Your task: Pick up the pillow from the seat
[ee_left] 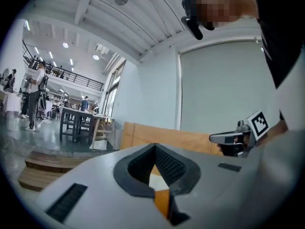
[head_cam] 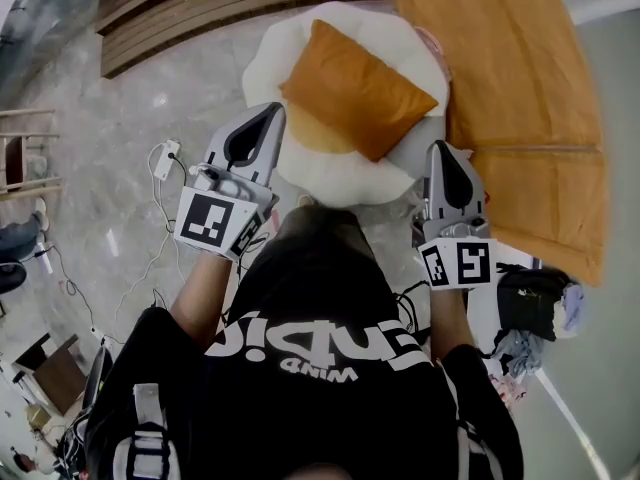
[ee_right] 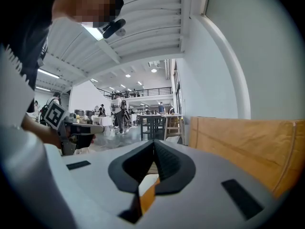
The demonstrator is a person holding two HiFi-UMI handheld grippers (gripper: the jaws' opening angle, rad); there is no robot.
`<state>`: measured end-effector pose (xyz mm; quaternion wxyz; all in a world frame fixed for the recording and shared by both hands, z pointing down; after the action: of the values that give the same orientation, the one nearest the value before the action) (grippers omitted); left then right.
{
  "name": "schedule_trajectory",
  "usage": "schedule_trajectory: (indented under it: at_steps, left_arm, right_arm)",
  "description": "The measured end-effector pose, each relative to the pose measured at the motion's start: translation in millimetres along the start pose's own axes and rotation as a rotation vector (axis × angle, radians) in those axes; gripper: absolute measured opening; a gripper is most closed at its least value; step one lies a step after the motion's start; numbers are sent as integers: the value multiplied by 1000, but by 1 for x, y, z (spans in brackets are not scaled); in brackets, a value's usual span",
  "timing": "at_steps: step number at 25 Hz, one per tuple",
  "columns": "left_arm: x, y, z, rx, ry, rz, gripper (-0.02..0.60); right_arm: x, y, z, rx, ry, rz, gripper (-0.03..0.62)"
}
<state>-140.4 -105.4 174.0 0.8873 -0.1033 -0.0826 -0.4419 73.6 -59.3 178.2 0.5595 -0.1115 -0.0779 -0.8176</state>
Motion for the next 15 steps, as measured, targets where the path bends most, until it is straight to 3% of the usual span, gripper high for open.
schedule_trajectory:
  at_steps: [8, 15]
  left_arm:
    - [61, -6, 54, -16, -97, 30, 8]
    - [90, -8, 143, 13, -175, 43, 8]
  right_arm:
    - [33, 34, 48, 30, -44, 27, 23]
    - [48, 48, 144, 114, -133, 51, 22]
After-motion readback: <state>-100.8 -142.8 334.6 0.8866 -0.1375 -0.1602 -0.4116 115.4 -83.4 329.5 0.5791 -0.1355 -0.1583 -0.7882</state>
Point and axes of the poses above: the fingertips, and each gripper's own axes: x forward along the fingers, y to its right, z out of its underside, the point moved 1 cm from there along -x, backward along the fingers, and after that the axes turned 9 degrees about -y, right-handed, at the moved point
